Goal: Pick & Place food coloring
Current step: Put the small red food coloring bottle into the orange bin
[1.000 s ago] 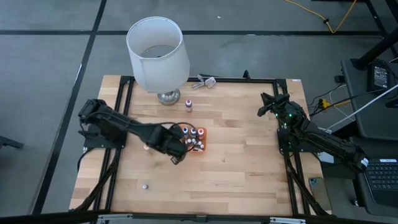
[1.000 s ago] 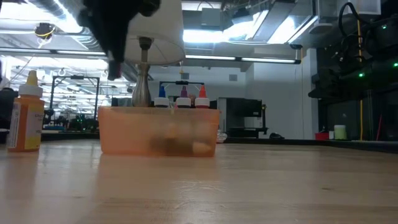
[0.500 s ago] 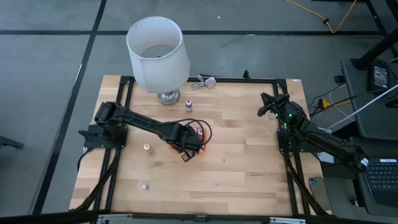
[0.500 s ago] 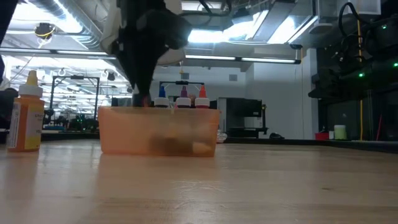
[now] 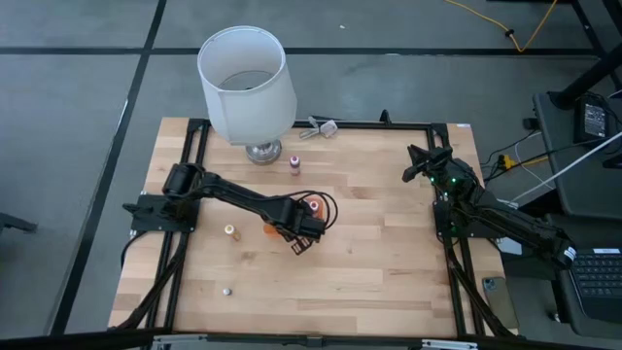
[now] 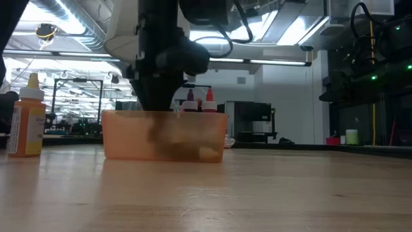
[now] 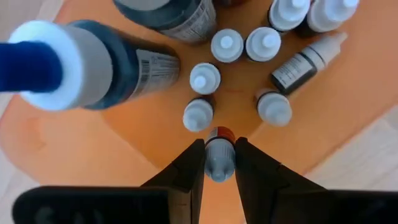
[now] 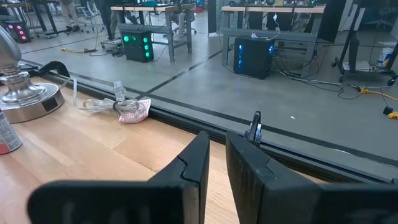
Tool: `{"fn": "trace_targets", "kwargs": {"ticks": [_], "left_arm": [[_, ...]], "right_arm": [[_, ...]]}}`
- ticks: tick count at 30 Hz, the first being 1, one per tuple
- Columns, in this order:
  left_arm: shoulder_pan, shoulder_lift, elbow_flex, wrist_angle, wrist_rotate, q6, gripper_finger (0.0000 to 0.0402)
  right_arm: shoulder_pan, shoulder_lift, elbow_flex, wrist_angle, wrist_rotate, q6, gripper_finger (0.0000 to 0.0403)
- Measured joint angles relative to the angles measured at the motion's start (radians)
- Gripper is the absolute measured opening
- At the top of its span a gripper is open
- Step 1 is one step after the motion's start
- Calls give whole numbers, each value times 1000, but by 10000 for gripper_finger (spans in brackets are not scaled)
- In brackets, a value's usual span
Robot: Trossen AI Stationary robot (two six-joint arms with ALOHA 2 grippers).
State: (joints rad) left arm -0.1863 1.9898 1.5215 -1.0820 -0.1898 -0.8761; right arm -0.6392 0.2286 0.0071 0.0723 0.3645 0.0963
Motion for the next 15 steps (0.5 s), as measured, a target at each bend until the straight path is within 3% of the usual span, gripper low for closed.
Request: {"fn": "trace_targets", "kwargs": {"ticks": [15], "left_arm": [[14,17,0,66,2,45,81]], "right_arm": [[0,0,0,0,0,0,58]]}}
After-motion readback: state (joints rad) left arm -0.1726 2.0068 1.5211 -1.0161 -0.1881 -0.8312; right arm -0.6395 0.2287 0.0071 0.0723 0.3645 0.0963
